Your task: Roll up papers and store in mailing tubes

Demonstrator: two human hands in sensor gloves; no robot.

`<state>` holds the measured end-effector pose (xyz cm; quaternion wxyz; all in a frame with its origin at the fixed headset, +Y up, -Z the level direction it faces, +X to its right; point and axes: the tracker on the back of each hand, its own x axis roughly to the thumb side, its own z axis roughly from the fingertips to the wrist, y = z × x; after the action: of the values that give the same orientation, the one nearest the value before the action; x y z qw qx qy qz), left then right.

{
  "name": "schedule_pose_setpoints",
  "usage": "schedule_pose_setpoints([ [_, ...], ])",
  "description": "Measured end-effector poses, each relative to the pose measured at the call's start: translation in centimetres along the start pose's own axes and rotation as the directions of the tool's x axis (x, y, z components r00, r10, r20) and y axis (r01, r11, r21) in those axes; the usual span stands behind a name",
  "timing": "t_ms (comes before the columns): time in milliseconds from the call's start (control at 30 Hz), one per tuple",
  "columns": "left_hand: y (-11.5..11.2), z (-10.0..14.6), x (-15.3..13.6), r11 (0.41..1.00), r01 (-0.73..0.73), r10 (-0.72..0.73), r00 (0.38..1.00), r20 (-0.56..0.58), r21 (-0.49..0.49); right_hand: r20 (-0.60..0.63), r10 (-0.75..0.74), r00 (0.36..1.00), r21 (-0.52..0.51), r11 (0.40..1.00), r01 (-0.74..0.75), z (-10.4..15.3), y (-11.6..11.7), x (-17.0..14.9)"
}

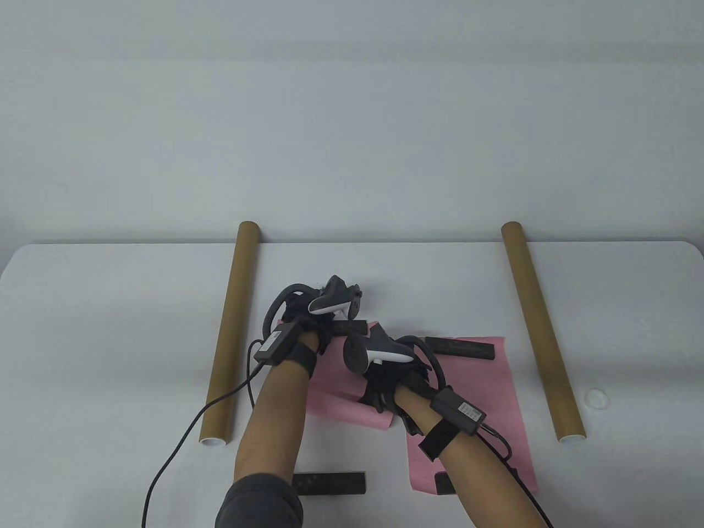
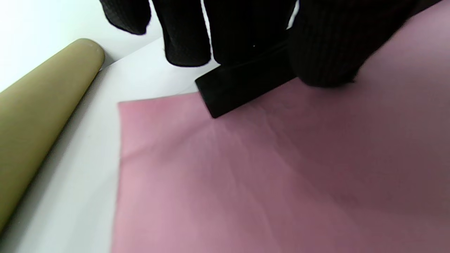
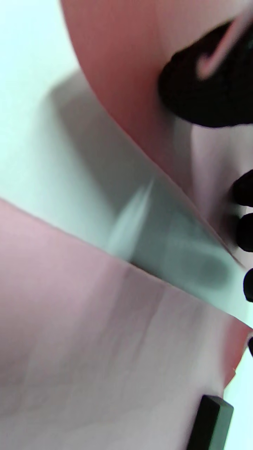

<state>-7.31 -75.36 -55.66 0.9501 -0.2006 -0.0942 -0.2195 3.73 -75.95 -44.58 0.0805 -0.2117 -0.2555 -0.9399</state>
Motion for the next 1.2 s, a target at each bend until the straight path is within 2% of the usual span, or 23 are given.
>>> schedule_pose_setpoints([
  [67, 0.2, -0.3, 0.2, 1.0, -0.004, 0.003, 0.998, 0.056, 0.008, 0.0, 0.006, 1.0, 0.001, 1.0, -0.006, 0.0, 0.0, 0.1],
  [200, 0.6, -0.5, 0.2, 0.999, 0.032, -0.034, 0.996, 0.078, 0.03, -0.001, 0.004, 1.0, 0.001, 1.0, -0.004, 0.0, 0.0, 0.0],
  [267, 0.7, -0.6, 0.0, 1.0, 0.013, -0.015, 0.998, 0.068, 0.025, 0.001, 0.0, 1.0, 0.001, 1.0, 0.0, 0.0, 0.0, 0.0],
  [433, 1.7, -1.0, -1.5, 0.99, -0.082, 0.085, 0.996, -0.024, 0.114, -0.001, -0.002, 1.0, 0.001, 1.0, 0.002, 0.0, 0.0, -0.1],
  [567, 1.8, -2.0, -1.5, 0.993, -0.073, 0.08, 0.994, -0.078, 0.095, -0.005, 0.003, 1.0, 0.003, 1.0, -0.003, 0.0, 0.0, 0.0],
  [733, 0.9, -3.2, -0.9, 0.995, -0.084, 0.087, 0.993, -0.081, 0.044, -0.003, -0.007, 1.0, 0.003, 1.0, 0.007, -0.1, 0.1, -0.2],
  [867, 0.8, -3.2, -1.4, 0.993, -0.116, 0.117, 0.991, -0.068, 0.016, -0.002, -0.003, 1.0, 0.001, 1.0, 0.003, -0.1, 0.1, -0.2],
  [967, 1.1, -2.4, -2.3, 0.987, -0.15, 0.154, 0.985, -0.075, 0.06, -0.003, -0.005, 1.0, 0.0, 1.0, 0.005, -0.1, 0.1, -0.2],
  [1033, 1.5, -1.3, -3.0, 0.98, -0.184, 0.186, 0.982, -0.029, 0.073, -0.002, -0.009, 1.0, -0.001, 1.0, 0.009, -0.1, 0.1, -0.2],
  [1200, 2.7, 4.1, -4.5, 0.952, -0.232, 0.219, 0.972, 0.084, 0.199, -0.007, 0.001, 1.0, 0.001, 1.0, -0.001, -0.3, -0.1, 0.0],
])
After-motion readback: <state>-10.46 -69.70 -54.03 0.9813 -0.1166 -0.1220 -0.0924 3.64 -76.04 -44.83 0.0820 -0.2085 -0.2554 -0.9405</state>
